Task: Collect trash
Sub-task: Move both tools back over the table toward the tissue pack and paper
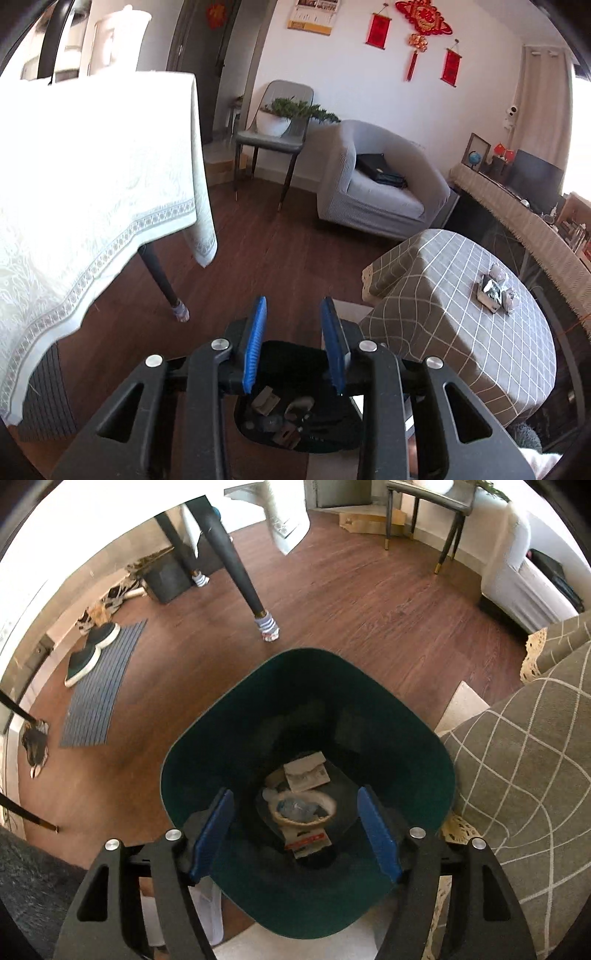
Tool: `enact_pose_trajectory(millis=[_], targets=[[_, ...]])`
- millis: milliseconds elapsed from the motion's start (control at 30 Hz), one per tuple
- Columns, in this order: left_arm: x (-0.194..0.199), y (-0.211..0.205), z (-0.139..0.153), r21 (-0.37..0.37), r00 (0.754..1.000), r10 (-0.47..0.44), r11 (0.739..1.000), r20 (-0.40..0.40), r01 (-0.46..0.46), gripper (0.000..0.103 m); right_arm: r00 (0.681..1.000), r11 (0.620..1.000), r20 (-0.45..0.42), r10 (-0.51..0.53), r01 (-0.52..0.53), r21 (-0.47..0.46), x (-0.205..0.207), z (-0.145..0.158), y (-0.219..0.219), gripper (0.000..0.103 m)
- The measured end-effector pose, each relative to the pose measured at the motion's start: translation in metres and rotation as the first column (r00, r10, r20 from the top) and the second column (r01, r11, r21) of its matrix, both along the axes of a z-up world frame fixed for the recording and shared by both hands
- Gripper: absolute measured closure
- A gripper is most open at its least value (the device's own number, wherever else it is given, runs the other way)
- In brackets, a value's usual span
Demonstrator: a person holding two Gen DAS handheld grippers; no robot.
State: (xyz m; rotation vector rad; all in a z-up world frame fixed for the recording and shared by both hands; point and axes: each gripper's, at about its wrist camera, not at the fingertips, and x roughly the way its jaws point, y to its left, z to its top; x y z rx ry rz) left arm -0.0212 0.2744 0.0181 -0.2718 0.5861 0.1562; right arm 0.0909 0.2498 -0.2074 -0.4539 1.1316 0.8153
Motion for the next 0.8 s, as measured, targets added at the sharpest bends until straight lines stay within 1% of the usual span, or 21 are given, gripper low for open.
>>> enact_pose_trajectory(millis=[33,100,167,233,333,400,467,533,600,700,767,800], targets=[[-0.001,0.000,0.002,0.009,1.000,0.003,1.000,0.005,-0.003,0.070,1.000,1.000,0.004,0.006,-0.006,0.008,-0.002,0.005,0.000,0.033],[-0.001,0.000,0.005,0.003,1.000,0.008,1.000,0.014,-0.008,0.070,1.000,0.999,0.017,0.014,-0.015,0.033,-0.005,0.018,-0.001,0.033],[-0.002,0.001,0.009,-0.001,1.000,0.015,1.000,0.020,-0.015,0.067,0.999,0.998,0.034,0.017,-0.019,0.061,-0.005,0.032,-0.003,0.033],[-0.002,0.001,0.013,0.000,1.000,0.015,1.000,0.028,-0.015,0.065,0.998,0.995,0.059,0.019,-0.024,0.094,-0.008,0.052,-0.005,0.035],[-0.001,-0.002,0.017,0.023,0.999,0.015,1.000,0.037,-0.016,0.062,0.995,0.989,0.104,0.015,-0.030,0.145,-0.011,0.085,-0.011,0.038],[-0.001,-0.004,0.020,0.017,0.999,0.017,1.000,0.045,-0.018,0.059,0.992,0.981,0.128,0.000,-0.025,0.195,-0.011,0.109,-0.020,0.038],[-0.001,-0.006,0.022,0.029,0.998,0.021,0.999,0.056,-0.023,0.055,0.989,0.972,0.150,-0.017,-0.019,0.233,-0.011,0.130,-0.028,0.038],[0.000,-0.010,0.025,0.050,0.998,0.026,0.998,0.059,-0.029,0.054,0.985,0.967,0.168,-0.039,-0.005,0.255,-0.008,0.147,-0.037,0.038],[0.001,-0.014,0.028,0.053,0.997,0.022,0.998,0.074,-0.026,0.049,0.979,0.960,0.189,-0.070,0.014,0.281,-0.004,0.165,-0.051,0.038],[0.006,-0.023,0.031,0.073,0.997,0.014,0.997,0.076,-0.020,0.045,0.968,0.954,0.226,-0.108,0.036,0.299,-0.001,0.185,-0.072,0.038],[0.010,-0.031,0.031,0.095,0.997,0.003,0.995,0.076,-0.010,0.041,0.960,0.952,0.249,-0.126,0.047,0.301,0.001,0.194,-0.086,0.038],[0.013,-0.038,0.031,0.107,0.997,-0.009,0.994,0.073,0.002,0.041,0.956,0.953,0.263,-0.133,0.050,0.299,0.002,0.197,-0.092,0.038]])
